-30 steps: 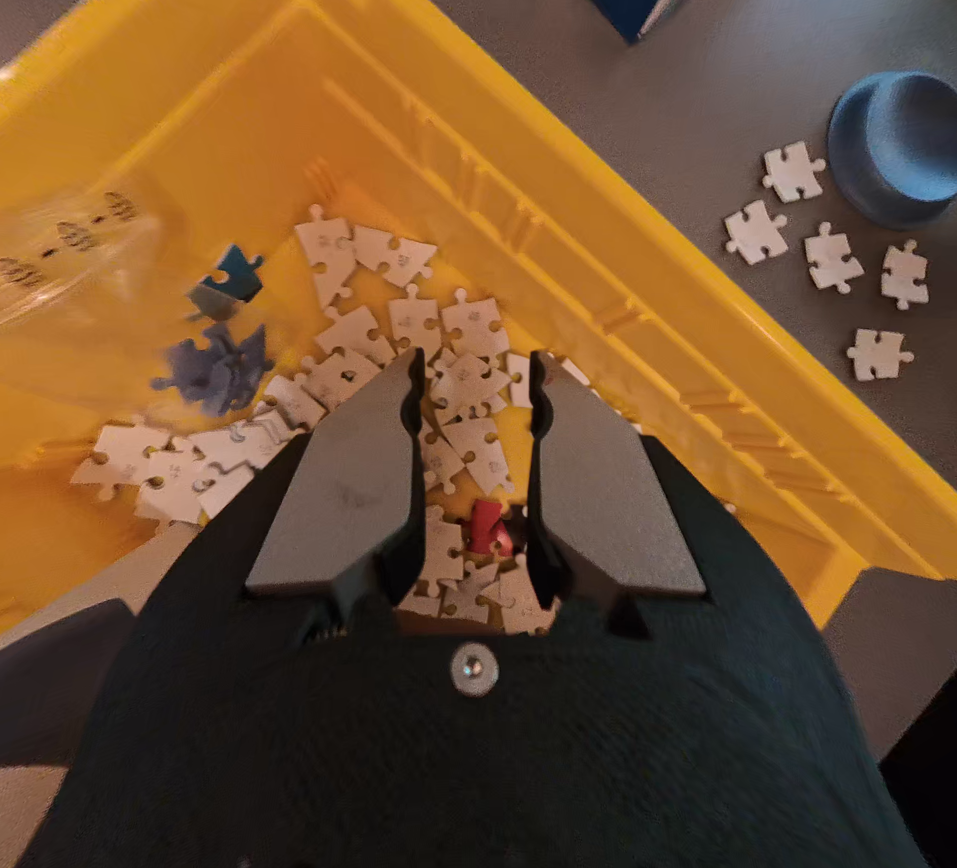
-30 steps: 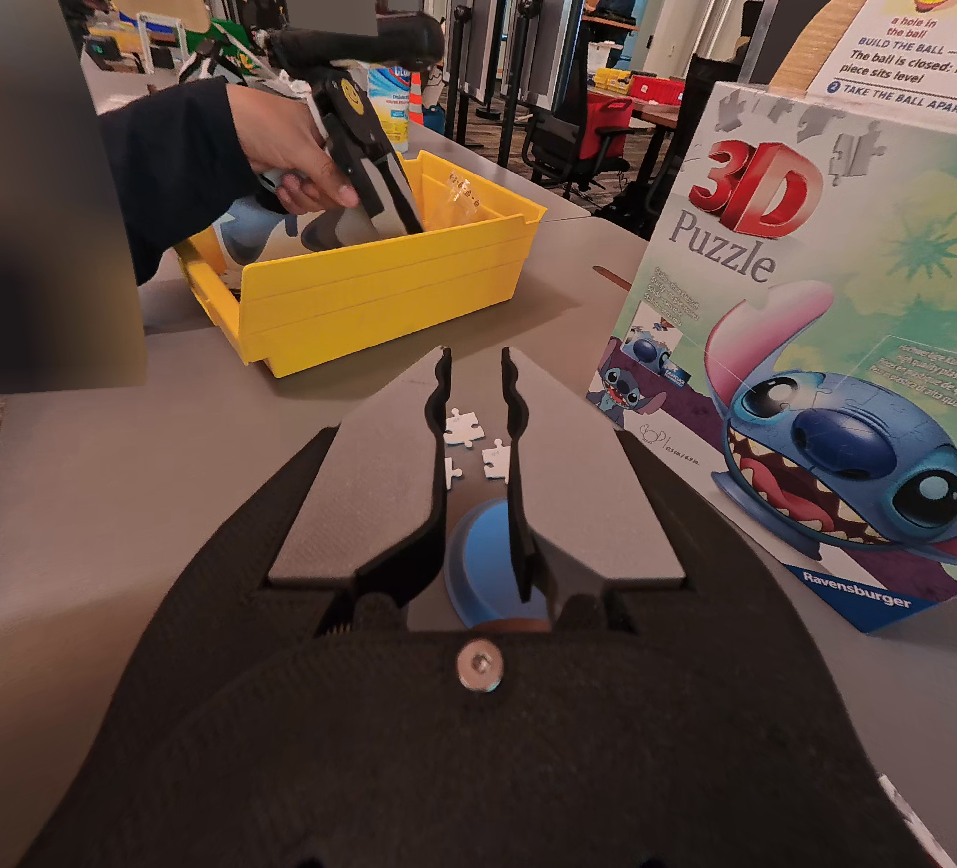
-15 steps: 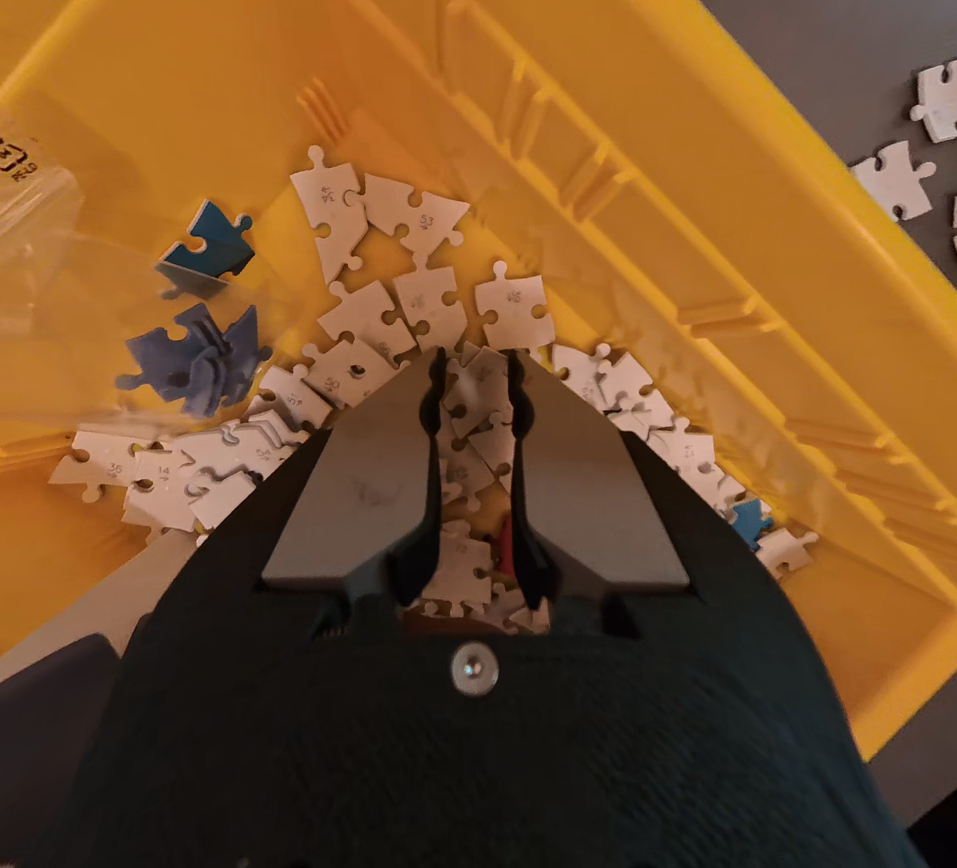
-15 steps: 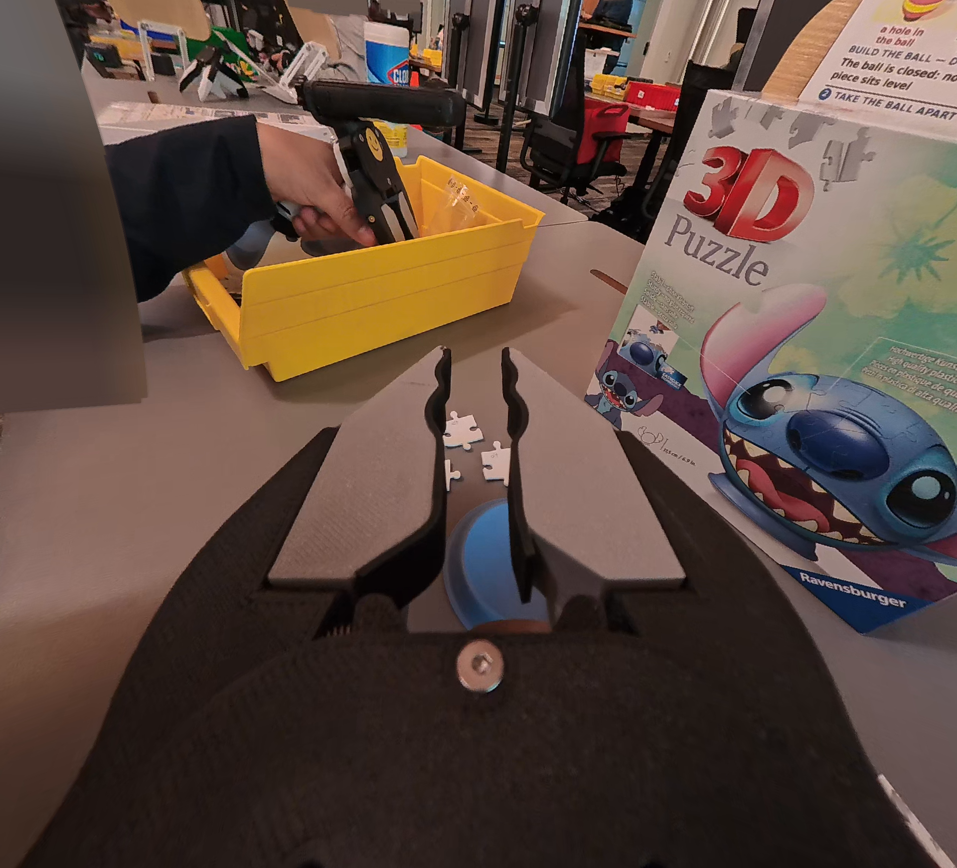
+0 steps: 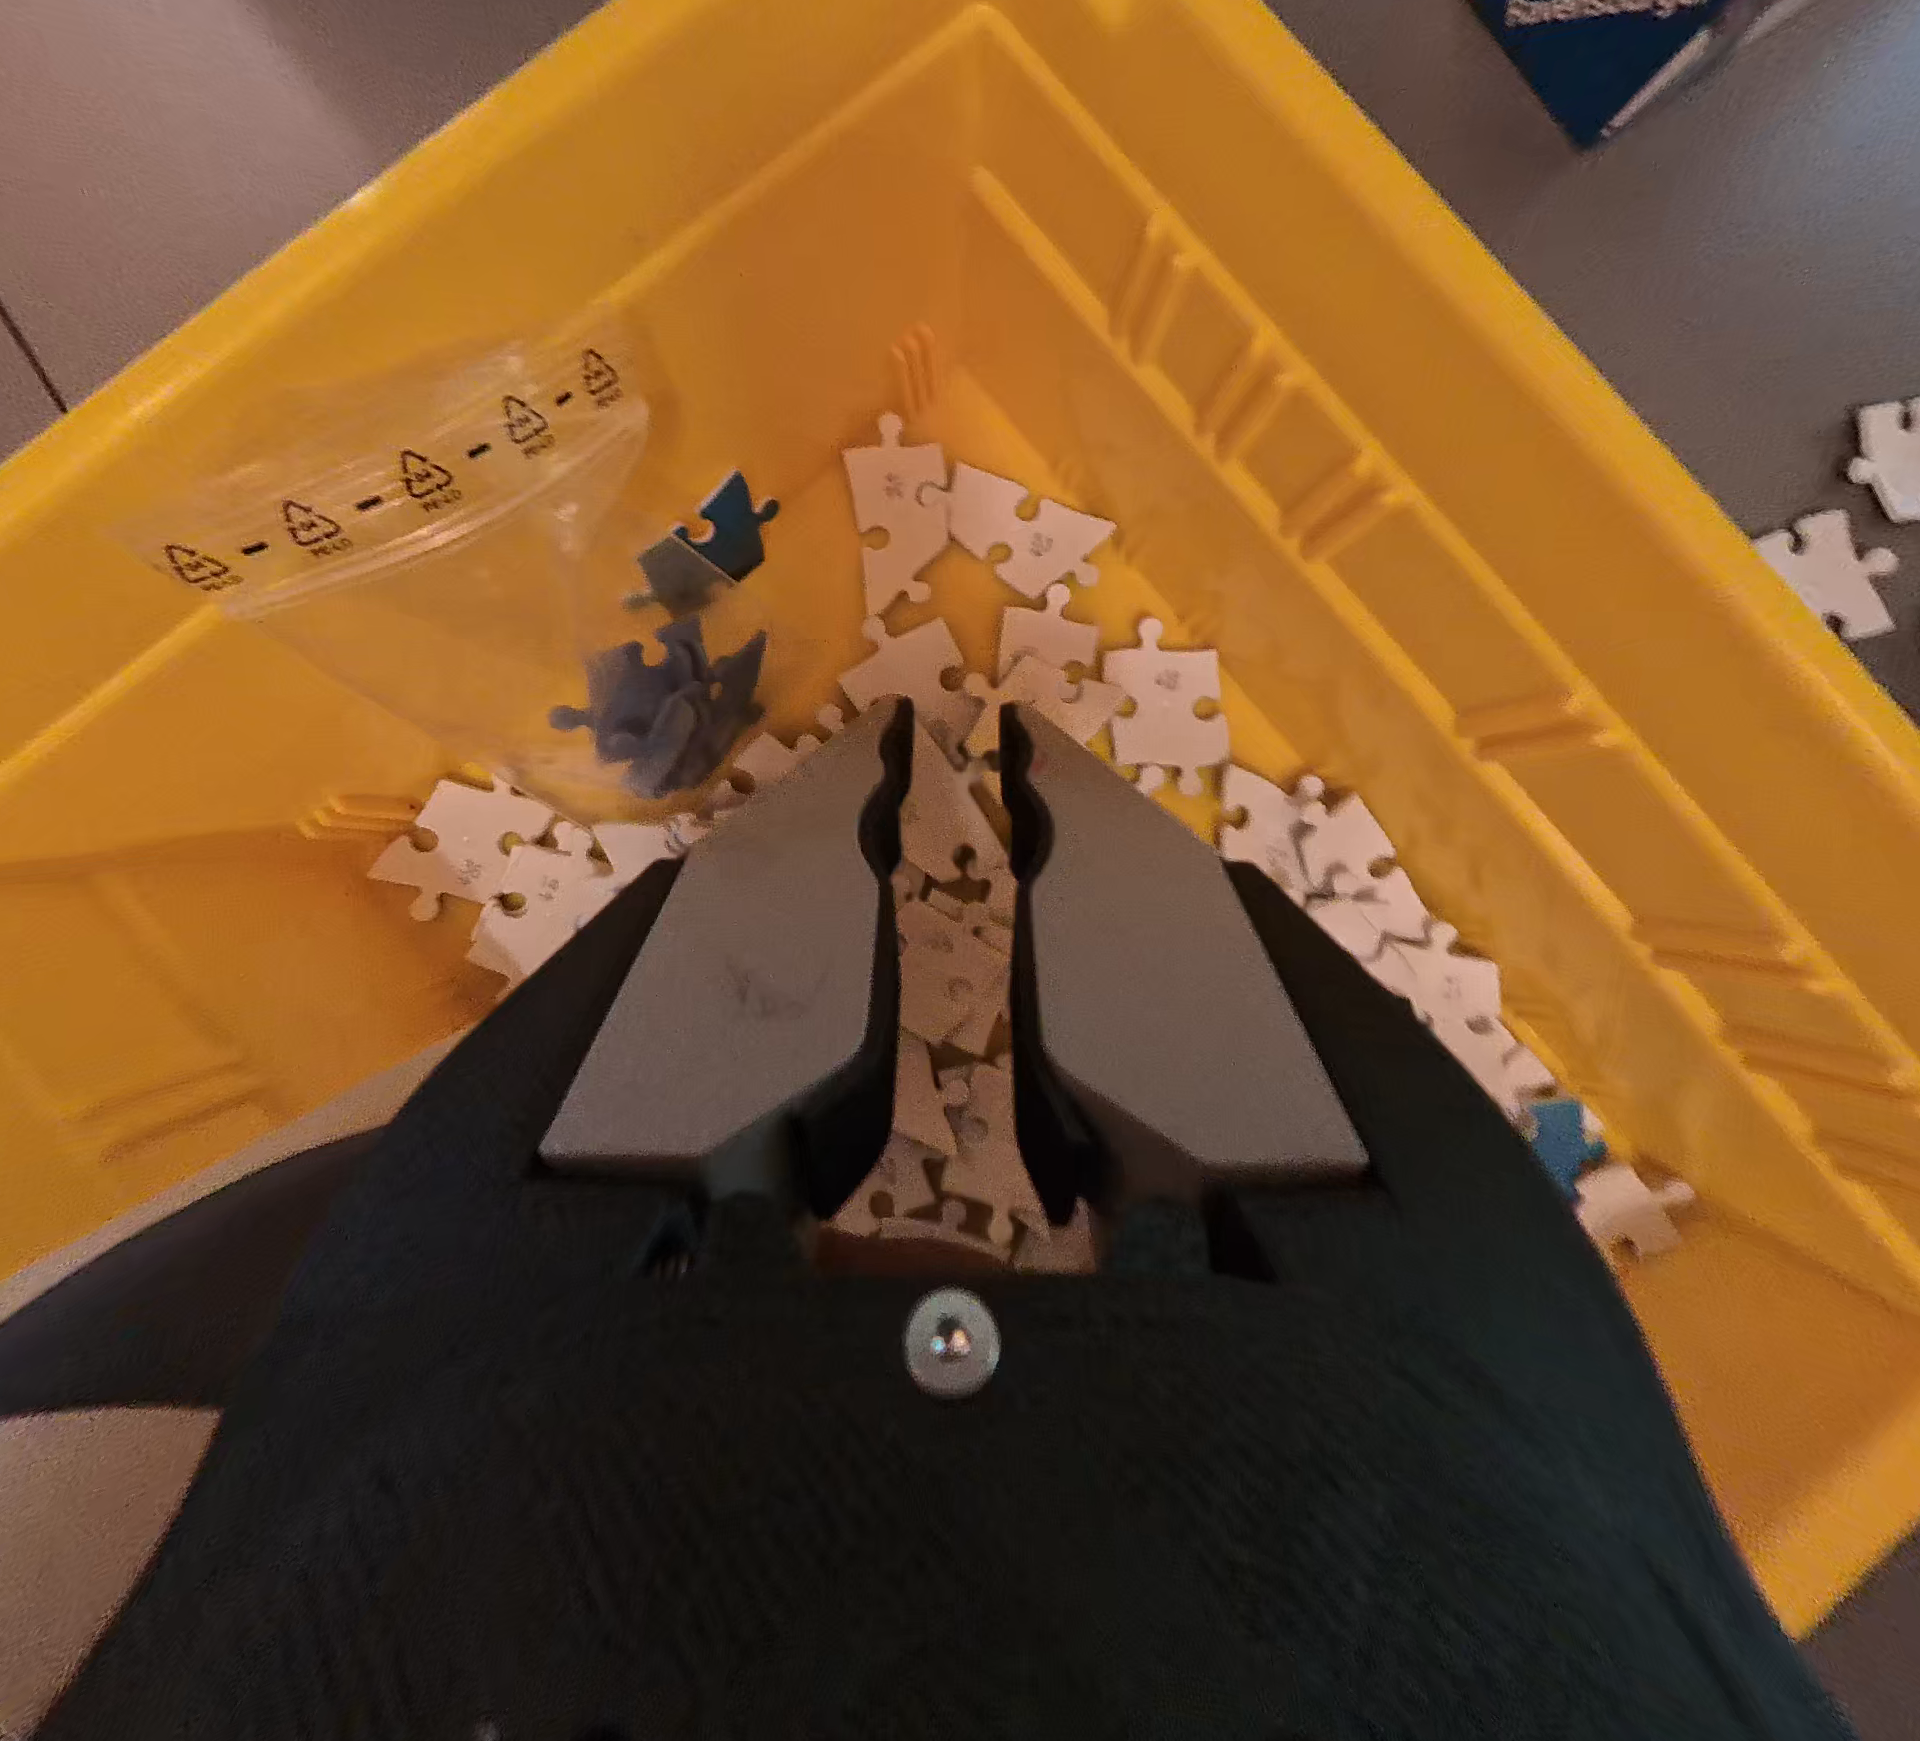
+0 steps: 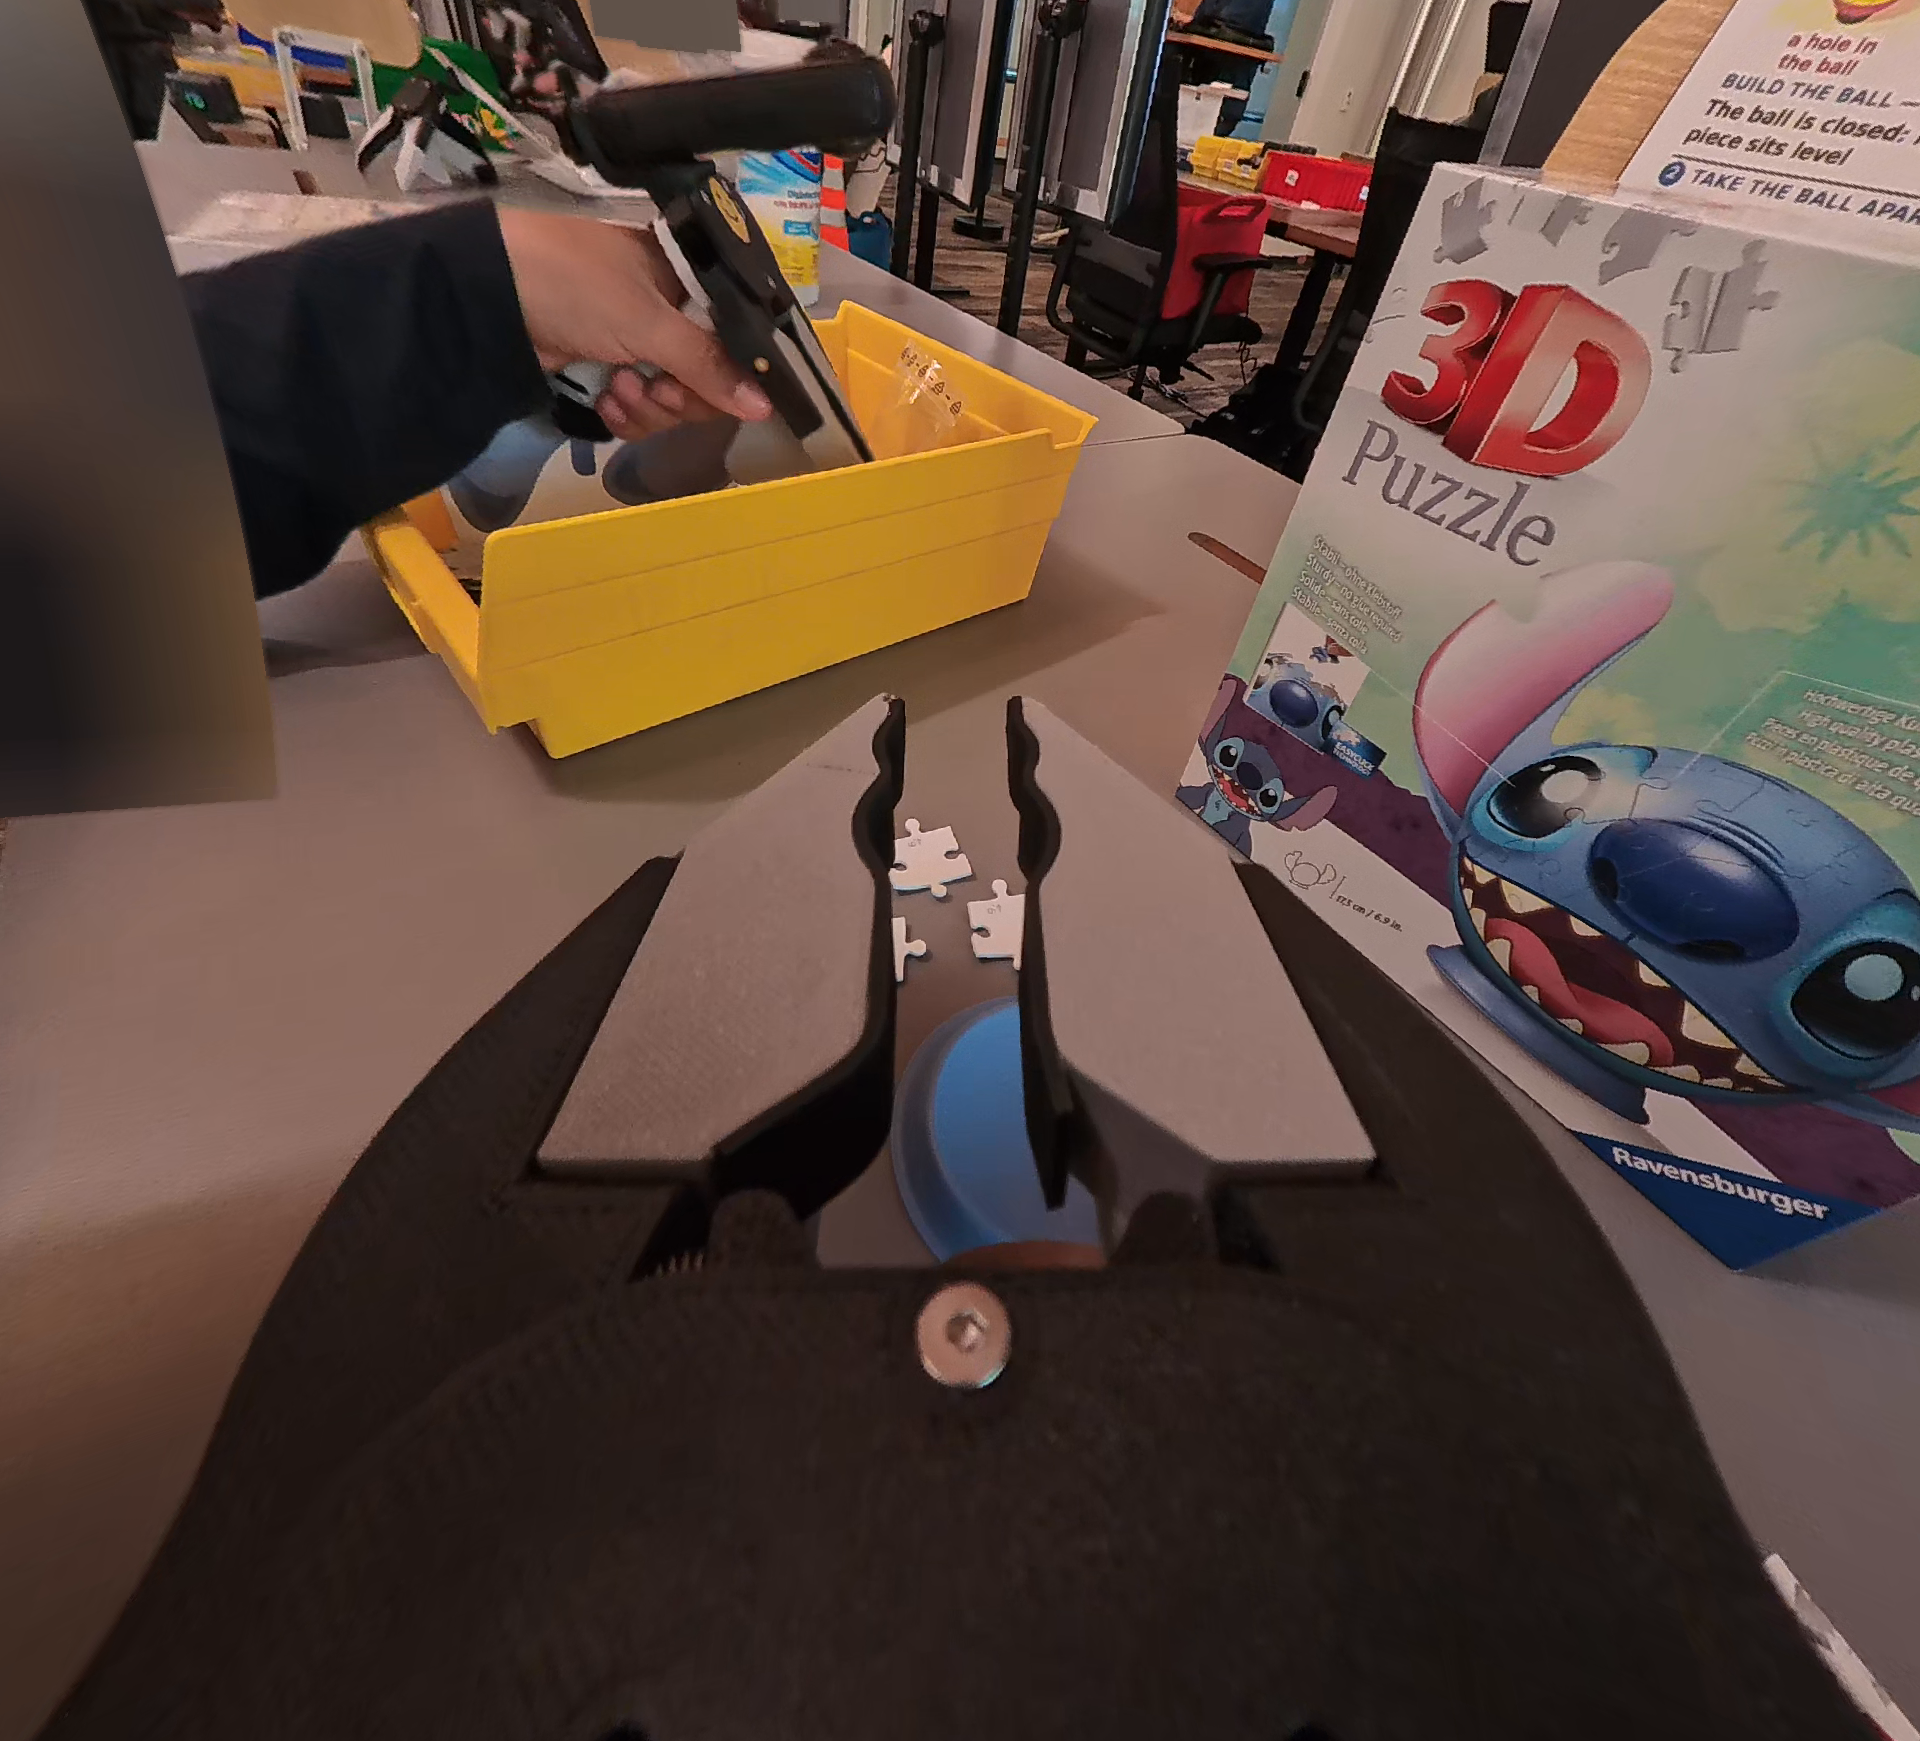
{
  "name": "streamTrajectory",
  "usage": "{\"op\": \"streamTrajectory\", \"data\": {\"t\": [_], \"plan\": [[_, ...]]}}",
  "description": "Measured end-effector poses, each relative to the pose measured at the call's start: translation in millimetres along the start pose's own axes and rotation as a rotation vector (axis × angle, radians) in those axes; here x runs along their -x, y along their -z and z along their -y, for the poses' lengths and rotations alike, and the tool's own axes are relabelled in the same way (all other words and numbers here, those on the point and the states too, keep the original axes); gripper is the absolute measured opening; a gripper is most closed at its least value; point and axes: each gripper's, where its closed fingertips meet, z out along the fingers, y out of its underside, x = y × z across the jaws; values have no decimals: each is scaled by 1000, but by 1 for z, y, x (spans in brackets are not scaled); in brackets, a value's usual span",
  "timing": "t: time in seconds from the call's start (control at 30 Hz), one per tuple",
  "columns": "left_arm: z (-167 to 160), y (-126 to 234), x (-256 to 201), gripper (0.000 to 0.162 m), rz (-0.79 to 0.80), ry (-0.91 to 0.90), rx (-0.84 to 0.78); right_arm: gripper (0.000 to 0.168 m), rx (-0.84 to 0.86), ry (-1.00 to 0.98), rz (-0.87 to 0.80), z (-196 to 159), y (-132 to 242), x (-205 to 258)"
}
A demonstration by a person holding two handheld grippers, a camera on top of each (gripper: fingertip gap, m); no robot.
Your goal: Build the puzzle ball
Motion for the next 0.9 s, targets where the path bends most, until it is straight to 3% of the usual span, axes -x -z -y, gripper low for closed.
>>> {"op": "streamTrajectory", "data": {"t": [0.03,0.13,0.27,0.47,0.73,0.9], "plan": [[3,-4,3,10,18,10,-10,16,0,-1,-1,0,0,0],[-2,-22,-1,5,25,-6,36,16,3,0,-1,-1,0,0],[-9,-22,-2,23,64,-51,86,15,-6,0,-2,2,1,0],[-11,0,-47,24,-170,-100,82,16,0,-1,4,0,0,1],[-48,-5,-71,26,-267,-243,247,16,5,-4,-3,-2,-1,-1],[-51,-3,-70,23,-285,-235,253,16,5,0,-2,-1,-1,0]]}}
